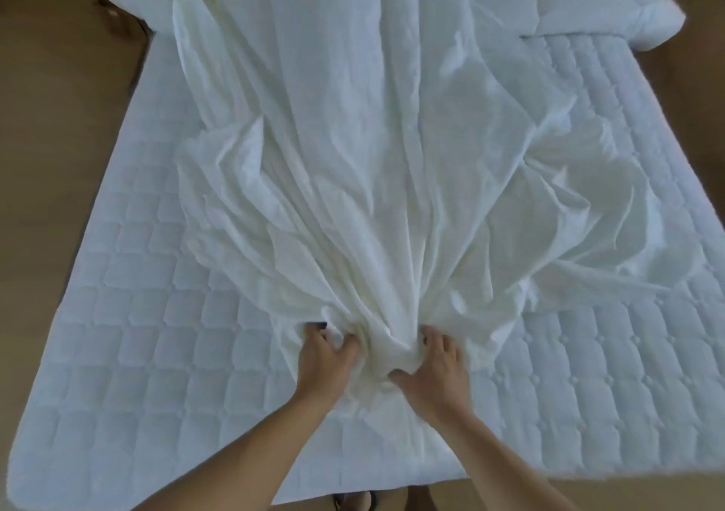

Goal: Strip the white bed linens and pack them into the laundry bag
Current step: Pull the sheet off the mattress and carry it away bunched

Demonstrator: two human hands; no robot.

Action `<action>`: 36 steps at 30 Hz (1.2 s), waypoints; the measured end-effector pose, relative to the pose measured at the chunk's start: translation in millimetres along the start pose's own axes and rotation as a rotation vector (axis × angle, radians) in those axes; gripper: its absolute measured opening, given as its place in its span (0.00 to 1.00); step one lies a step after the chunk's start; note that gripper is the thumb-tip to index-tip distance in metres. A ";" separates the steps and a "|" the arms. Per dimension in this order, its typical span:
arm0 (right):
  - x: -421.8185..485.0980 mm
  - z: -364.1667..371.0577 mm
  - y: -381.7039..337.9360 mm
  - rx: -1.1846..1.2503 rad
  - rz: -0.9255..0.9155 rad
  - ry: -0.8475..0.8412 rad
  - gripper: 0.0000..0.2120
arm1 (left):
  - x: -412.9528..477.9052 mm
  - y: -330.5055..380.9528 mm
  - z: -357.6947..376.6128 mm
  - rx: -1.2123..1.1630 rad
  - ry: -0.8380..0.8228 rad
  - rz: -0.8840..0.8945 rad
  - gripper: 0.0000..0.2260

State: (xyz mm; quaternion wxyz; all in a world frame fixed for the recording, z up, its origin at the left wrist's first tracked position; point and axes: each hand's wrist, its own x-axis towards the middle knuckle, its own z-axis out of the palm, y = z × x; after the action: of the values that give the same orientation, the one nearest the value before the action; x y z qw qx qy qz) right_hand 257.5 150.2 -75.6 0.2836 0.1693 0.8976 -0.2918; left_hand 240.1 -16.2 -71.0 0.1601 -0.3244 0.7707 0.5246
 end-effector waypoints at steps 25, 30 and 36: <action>250.0 -136.3 -70.1 -0.202 0.173 0.265 0.63 | 229.2 99.6 -23.4 0.191 0.392 -0.262 0.57; 285.7 -132.7 -65.4 0.033 0.339 0.210 0.74 | 246.8 117.9 -4.7 0.175 0.457 -0.256 0.56; 304.2 -129.8 -61.0 -0.034 0.318 0.271 0.59 | 251.6 141.8 9.2 -0.132 0.362 -0.182 0.16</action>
State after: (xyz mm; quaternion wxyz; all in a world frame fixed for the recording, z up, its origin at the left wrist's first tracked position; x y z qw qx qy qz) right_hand -62.3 225.6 -147.5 0.2055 0.3420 0.8942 -0.2028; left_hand -41.2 -57.5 -122.4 0.0440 -0.4913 0.7183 0.4906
